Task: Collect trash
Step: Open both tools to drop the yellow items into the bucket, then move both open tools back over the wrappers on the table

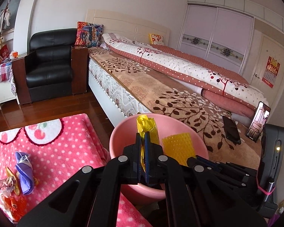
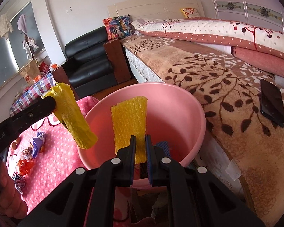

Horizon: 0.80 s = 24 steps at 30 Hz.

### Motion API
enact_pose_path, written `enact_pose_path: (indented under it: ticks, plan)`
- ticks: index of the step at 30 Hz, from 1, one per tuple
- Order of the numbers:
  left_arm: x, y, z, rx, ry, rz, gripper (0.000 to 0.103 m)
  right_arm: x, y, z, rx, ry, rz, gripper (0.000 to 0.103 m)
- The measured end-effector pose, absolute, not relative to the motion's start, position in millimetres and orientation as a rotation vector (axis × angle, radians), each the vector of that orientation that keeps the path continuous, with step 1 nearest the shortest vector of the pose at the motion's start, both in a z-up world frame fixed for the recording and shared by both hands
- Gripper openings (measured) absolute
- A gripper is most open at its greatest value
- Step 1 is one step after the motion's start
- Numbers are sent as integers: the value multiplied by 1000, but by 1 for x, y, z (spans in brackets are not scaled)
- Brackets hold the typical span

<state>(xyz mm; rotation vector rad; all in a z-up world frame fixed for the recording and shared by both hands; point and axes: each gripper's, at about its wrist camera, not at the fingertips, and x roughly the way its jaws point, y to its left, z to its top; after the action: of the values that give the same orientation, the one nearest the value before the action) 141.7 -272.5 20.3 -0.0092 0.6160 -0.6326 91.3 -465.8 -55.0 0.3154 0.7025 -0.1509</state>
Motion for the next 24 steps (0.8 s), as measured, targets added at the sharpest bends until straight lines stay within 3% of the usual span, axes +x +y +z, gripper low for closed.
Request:
enact_pose_path:
  ticks: [3, 5, 7, 8, 9, 24]
  plan:
    - [146, -276, 15, 2, 632, -628, 3, 94, -467, -59, 319, 709, -157, 12]
    - [148, -279, 11, 7, 655, -634, 8, 96, -468, -61, 319, 713, -160, 16]
    - [150, -279, 9, 2, 674, -636, 30, 97, -468, -62, 325, 711, -161, 32]
    - [151, -278, 9, -6, 680, -644, 34, 97, -470, -62, 327, 707, -161, 41]
    - [151, -277, 9, -11, 683, -648, 37, 96, -470, -62, 326, 704, -163, 42]
    - [107, -235, 32, 15, 619, -577, 37, 67, -404, -38, 252, 642, -32, 42]
